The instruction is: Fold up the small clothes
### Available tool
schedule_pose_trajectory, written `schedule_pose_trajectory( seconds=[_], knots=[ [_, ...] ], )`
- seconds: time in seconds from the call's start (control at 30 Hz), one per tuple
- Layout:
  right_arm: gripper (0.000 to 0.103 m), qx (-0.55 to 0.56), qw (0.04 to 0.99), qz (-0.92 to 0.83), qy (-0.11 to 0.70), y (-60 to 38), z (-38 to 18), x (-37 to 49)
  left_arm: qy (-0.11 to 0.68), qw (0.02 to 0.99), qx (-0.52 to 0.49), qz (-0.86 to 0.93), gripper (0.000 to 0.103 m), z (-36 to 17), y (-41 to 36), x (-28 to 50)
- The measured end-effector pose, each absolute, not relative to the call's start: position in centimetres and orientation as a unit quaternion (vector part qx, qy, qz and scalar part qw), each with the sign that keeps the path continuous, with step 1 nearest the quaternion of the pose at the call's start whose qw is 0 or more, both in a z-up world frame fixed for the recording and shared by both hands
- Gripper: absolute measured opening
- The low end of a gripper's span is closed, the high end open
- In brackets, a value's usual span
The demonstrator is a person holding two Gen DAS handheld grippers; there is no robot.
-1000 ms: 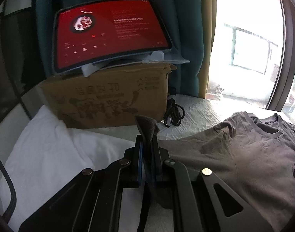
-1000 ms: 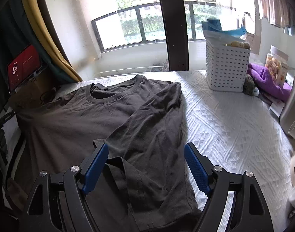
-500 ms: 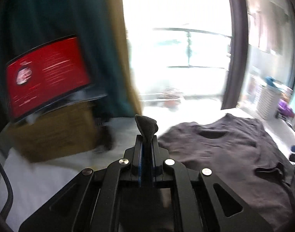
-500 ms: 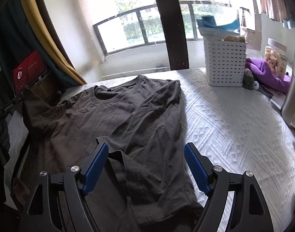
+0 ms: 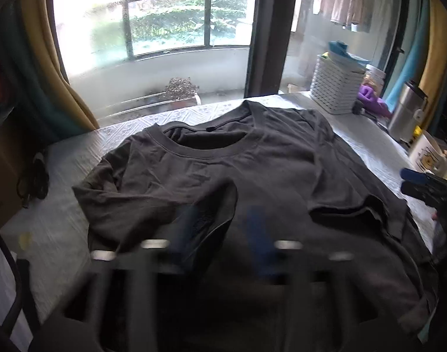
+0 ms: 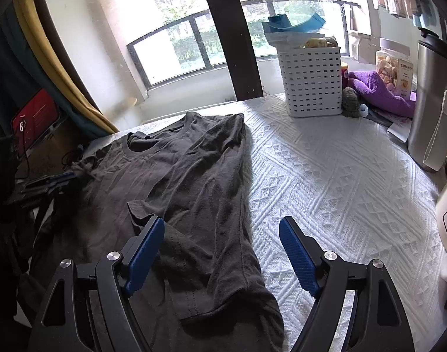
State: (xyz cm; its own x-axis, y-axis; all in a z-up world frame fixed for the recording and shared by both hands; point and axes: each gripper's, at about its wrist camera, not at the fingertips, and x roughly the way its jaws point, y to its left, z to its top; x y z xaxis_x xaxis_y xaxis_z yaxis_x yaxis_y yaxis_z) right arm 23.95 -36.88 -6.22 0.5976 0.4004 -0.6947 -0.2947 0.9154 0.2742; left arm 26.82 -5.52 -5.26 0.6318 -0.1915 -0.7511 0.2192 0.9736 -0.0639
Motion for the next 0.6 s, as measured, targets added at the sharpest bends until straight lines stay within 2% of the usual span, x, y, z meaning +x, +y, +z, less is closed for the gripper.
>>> schedule_pose_trajectory(
  seconds=[0.03,0.27,0.6],
  knots=[
    [0.082,0.065,0.891,0.195,0.404,-36.9,-6.2,24.0,0.409,0.905,0.017,-0.115,0.071,-4.9,-5.3,26.2],
    [0.082,0.059,0.888,0.204,0.409,-36.1,-6.5,24.2,0.400,0.914,0.021,-0.065,0.071,-3.2,-0.8,22.3],
    [0.082,0.039,0.885,0.218,0.410,-34.0,-6.1,23.7,0.447,0.894,0.014,-0.037,0.071,-8.6,2.8,21.5]
  ],
)
